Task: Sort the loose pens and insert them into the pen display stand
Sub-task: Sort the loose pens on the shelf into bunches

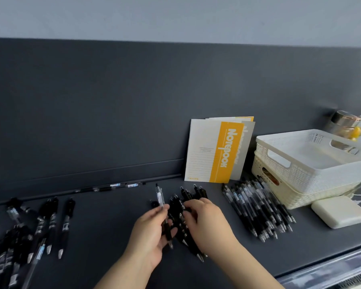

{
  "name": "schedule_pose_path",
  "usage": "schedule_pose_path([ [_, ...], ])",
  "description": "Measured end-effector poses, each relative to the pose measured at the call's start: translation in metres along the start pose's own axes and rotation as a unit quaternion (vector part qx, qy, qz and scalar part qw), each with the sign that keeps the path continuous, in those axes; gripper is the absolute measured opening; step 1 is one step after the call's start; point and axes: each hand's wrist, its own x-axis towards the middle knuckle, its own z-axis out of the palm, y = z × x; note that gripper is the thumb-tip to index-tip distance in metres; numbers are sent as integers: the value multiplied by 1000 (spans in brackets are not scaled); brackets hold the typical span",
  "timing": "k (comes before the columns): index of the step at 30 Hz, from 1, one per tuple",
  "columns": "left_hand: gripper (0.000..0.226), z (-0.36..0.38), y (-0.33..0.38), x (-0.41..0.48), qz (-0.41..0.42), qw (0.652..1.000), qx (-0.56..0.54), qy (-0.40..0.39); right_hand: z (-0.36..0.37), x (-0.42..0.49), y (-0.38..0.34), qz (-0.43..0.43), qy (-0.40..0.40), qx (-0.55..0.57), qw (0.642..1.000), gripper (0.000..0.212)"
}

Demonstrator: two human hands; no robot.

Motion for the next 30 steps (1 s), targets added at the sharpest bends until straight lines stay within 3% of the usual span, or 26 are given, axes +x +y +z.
schedule_pose_path([
  [5,9,31,2,-14,44,998,-5,-43,-17,-9,1,-12,-10,143,990,27],
  [9,14,61,-9,-16,49,995,37,-83,-39,-12,28,21,39,113,993,28],
  [12,21,81,-23,-12,83,982,136,-104,-63,-13,62,67,72,46,994,31],
  [14,29,92,-33,-8,113,958,232,-126,-80,-12,88,108,88,-24,990,30],
  [17,39,108,-47,-4,145,893,385,-181,-97,-10,123,147,99,-110,978,24],
  [20,43,123,-56,-2,160,856,447,-205,-102,-3,147,155,85,-151,973,24],
  [23,42,127,-56,1,177,851,458,-188,-98,4,156,127,74,-161,976,24],
  [27,34,110,-44,3,205,856,454,-140,-84,9,132,17,81,-95,992,28],
  [30,30,81,-29,5,217,873,430,-81,-63,15,94,-73,29,-55,995,27],
])
